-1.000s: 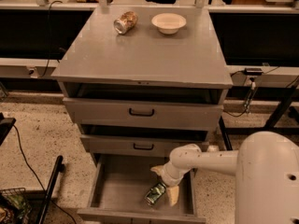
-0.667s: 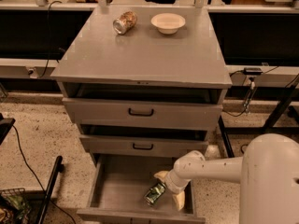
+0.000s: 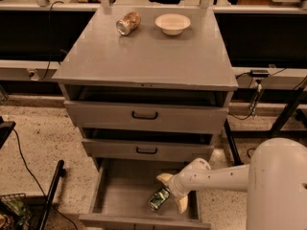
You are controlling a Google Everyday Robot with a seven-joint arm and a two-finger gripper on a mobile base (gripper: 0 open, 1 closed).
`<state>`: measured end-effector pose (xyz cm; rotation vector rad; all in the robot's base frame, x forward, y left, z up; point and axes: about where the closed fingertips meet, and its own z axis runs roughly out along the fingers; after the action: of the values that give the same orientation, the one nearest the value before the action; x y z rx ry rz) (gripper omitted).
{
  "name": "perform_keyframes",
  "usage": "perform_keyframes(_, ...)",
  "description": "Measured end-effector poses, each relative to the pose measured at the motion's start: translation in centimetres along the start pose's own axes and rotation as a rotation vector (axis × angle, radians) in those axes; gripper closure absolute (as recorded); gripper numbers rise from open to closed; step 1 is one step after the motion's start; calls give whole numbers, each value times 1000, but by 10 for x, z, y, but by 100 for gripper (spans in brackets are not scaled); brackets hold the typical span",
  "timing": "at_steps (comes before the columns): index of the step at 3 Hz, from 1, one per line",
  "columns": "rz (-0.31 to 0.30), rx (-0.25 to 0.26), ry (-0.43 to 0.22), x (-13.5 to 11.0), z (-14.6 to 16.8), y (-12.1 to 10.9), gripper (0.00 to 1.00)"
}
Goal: Pick green can from bottom drawer and place on counter
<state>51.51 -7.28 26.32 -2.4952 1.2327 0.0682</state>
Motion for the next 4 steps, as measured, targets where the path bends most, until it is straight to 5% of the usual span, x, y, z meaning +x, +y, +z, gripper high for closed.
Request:
perform_keyframes(1, -1, 0, 0, 0, 1, 0, 0)
perform_keyframes(3, -110, -2, 32, 14, 31, -12, 0)
perform_keyframes(4, -122, -44, 28, 26, 59, -11, 0)
